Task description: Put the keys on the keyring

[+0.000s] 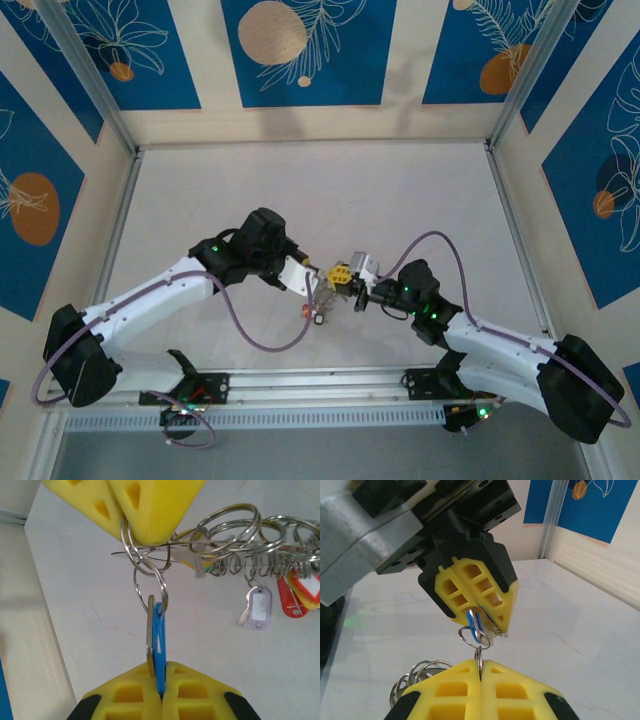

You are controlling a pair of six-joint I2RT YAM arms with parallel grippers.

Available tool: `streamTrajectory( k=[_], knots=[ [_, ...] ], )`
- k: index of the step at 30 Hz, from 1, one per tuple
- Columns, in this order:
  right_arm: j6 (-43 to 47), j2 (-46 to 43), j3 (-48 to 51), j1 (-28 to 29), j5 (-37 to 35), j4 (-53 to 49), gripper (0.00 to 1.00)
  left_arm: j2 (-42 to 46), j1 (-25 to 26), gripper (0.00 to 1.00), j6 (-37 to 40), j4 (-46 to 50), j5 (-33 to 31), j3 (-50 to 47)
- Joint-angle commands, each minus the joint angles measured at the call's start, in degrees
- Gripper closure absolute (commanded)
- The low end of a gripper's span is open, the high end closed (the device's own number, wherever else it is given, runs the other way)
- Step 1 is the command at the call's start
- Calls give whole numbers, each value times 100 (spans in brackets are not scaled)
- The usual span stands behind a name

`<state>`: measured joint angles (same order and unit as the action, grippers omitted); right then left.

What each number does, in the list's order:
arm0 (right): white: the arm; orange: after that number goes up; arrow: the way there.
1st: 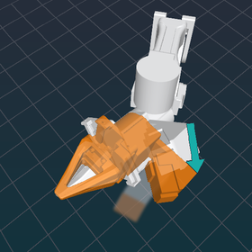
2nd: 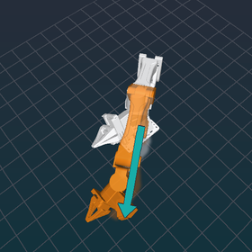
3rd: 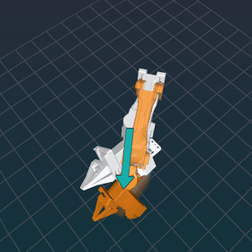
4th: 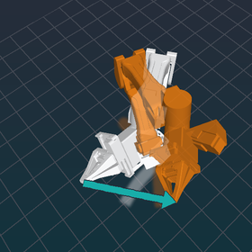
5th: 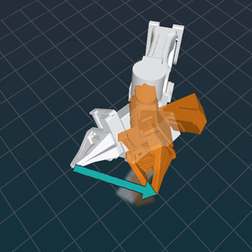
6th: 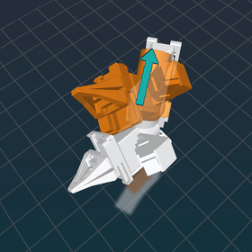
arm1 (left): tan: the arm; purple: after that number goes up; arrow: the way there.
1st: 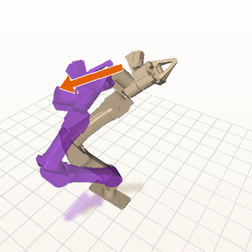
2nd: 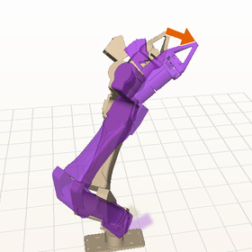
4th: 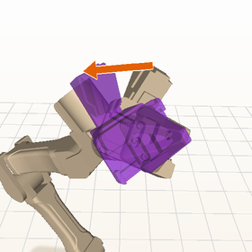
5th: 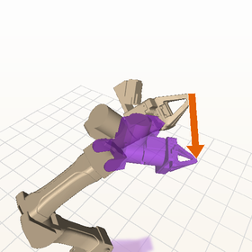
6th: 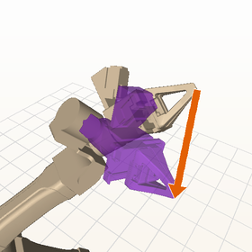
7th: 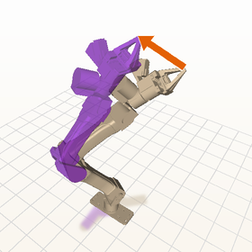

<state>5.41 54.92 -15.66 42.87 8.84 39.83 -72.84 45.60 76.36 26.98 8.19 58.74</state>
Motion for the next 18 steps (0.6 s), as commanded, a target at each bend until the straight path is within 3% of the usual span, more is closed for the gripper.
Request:
streamTrajectory(
  k=[1,12,18],
  knots=[
    [-339,-143,62,-126,91,710,100,-2,-87,100,-52,43,-12,-193],
    [-990,-110,204,-244,-121,1260,100,76,-62,100,227,-650,-142,-756],
    [-1488,195,204,-233,-299,1586,100,11,221,100,655,-586,-512,-671]
  ],
)
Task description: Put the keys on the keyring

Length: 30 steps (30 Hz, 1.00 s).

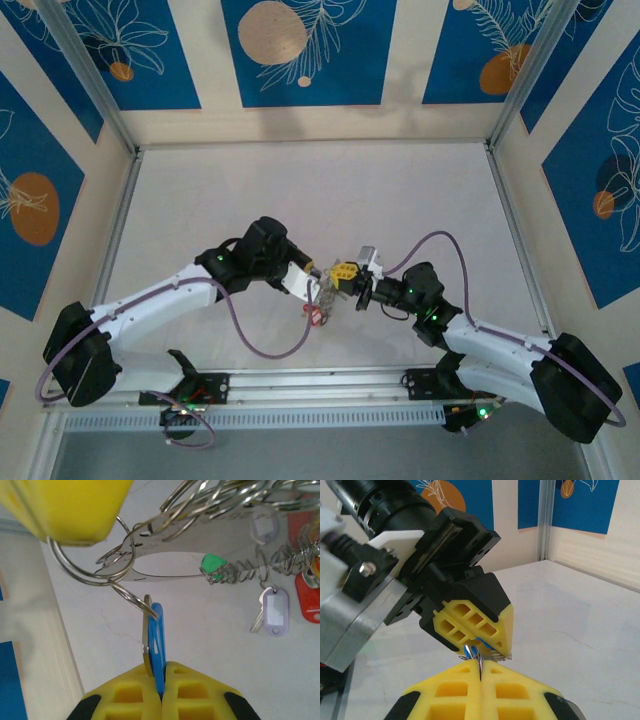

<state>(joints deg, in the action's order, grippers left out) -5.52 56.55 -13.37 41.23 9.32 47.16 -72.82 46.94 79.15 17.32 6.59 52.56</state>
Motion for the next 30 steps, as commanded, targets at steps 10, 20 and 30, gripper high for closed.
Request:
streamTrajectory(
  k=[10,20,30],
  knots=[
    [-588,196,-59,21,-592,707,100,-5,400,100,1041,376,-937,158],
    [-660,285,-166,224,-832,649,100,-141,785,100,1258,338,-1332,246],
    [-768,128,-18,278,-1306,814,100,-102,863,100,1304,-85,-1562,-356]
  ],
)
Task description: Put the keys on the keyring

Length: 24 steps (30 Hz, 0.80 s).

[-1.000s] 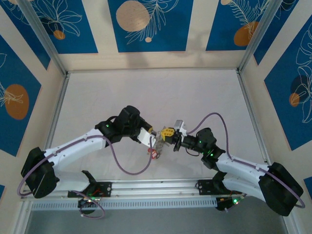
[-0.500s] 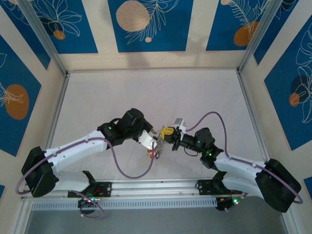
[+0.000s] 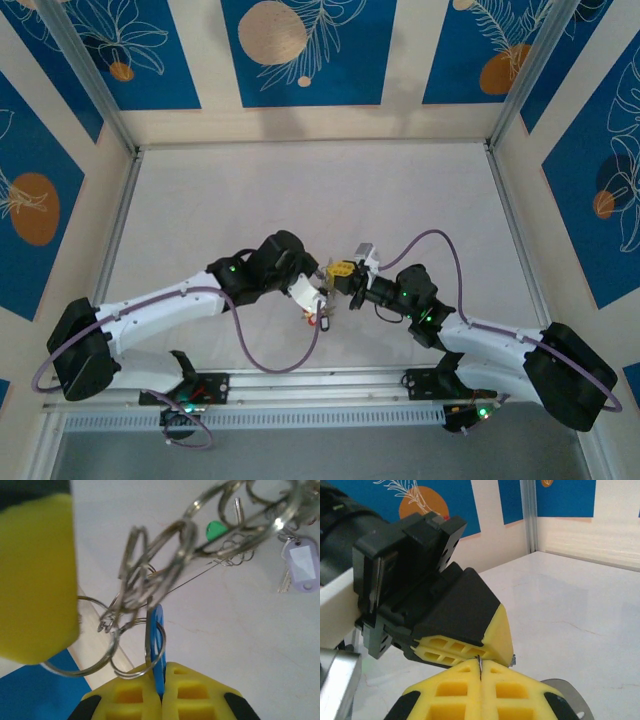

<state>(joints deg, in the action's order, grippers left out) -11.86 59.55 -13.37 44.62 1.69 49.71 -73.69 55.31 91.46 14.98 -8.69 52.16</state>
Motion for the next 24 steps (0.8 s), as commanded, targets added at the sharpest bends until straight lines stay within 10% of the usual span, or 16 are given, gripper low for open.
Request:
streamTrajectory(
  k=[1,15,24],
  knots=[
    [-138,-233,-8,-83,-526,509,100,-6,24,100,74,146,-20,-397],
    [250,-191,-71,-85,-105,-123,100,136,147,100,241,92,97,-188],
    [2455,-1312,-584,-353,1335,-3124,76,678,-114,100,9,744,638,286]
  ],
)
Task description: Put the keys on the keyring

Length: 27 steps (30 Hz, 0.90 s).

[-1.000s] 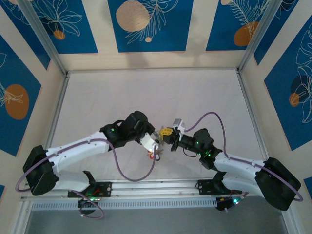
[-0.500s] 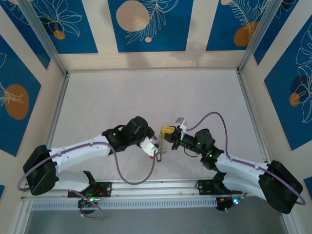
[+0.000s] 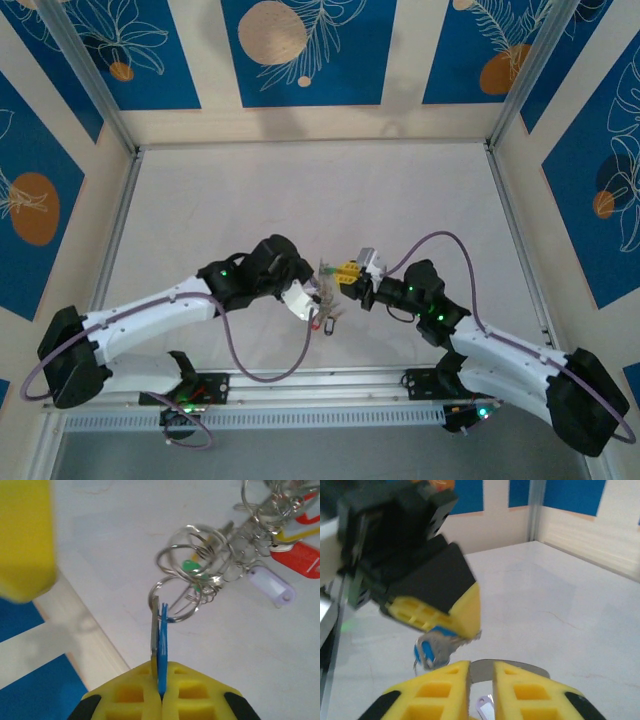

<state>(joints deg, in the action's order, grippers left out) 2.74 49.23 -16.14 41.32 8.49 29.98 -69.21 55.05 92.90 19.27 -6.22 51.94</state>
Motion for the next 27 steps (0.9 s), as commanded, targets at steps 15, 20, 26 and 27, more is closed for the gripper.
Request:
streamTrajectory(
  k=[15,20,26,27],
  knots=[
    [1876,12,-608,-21,1252,-1399,68,190,-115,100,-213,750,805,800],
    [1861,159,-666,-8,1269,-1254,63,172,-115,100,-211,778,859,834],
    [1957,548,-857,81,1305,-1045,62,134,-117,100,-216,816,876,844],
    [1975,614,-882,97,1314,-1017,62,126,-114,100,-220,811,877,841]
  ],
)
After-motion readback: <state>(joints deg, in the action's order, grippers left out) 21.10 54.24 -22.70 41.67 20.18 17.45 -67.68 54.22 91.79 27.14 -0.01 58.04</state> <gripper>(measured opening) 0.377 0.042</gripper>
